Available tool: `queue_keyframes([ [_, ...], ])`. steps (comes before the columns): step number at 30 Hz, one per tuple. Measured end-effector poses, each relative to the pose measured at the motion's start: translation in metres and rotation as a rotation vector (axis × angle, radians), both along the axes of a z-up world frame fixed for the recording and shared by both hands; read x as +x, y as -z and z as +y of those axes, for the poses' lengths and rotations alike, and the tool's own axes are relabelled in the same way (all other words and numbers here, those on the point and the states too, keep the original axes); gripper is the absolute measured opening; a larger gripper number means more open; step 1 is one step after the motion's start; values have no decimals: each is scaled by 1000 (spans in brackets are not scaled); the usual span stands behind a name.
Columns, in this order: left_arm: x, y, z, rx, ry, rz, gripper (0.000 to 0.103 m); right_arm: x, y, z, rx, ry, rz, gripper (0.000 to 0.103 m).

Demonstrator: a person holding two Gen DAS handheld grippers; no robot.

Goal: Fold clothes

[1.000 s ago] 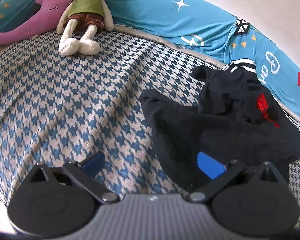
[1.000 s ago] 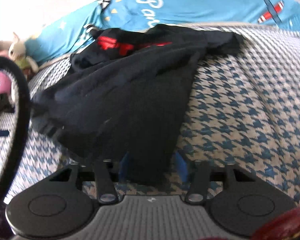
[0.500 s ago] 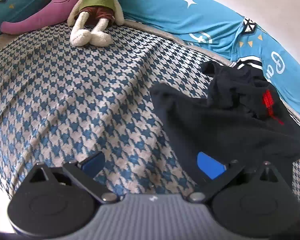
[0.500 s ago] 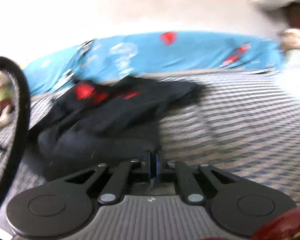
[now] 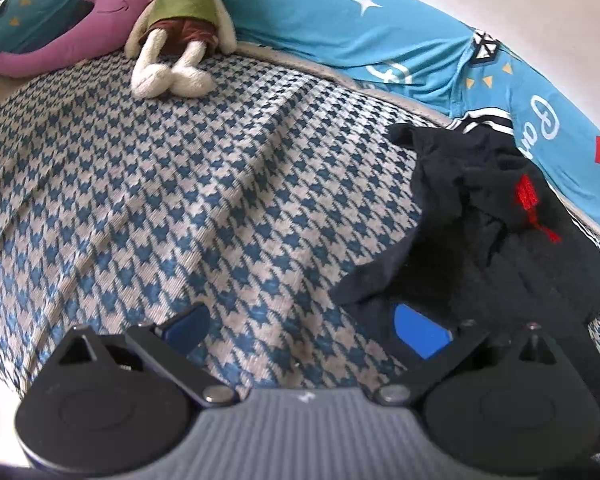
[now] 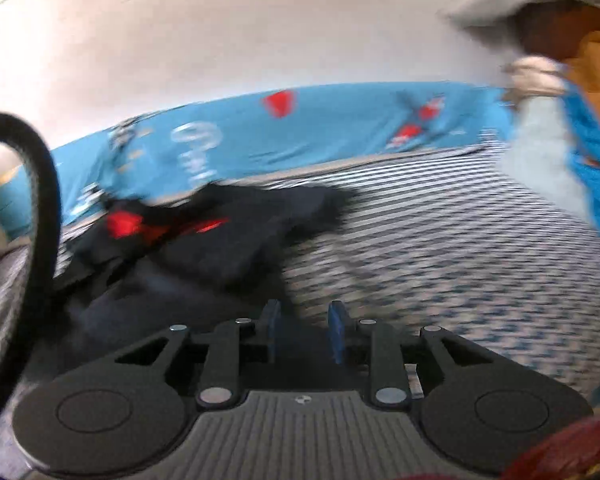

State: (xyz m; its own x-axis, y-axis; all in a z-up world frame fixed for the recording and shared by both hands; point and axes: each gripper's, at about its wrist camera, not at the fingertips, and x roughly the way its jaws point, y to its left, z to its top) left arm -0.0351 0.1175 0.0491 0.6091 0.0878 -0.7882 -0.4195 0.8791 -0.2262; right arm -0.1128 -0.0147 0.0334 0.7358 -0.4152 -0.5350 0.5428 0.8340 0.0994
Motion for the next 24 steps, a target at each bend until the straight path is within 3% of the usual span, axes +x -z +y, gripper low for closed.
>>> queue_keyframes([
  [5,12,-4,-7,9,71,-5,103,16,5,30,85,-234,4,27],
  [11,29,-2,-15,1,185,11,103,37,12,73,68,-443,41,32],
  [18,51,4,-21,-15,265,38,103,69,17,113,20,-642,94,44],
  [24,63,4,-13,-24,267,52,103,92,21,148,-117,-804,137,47],
])
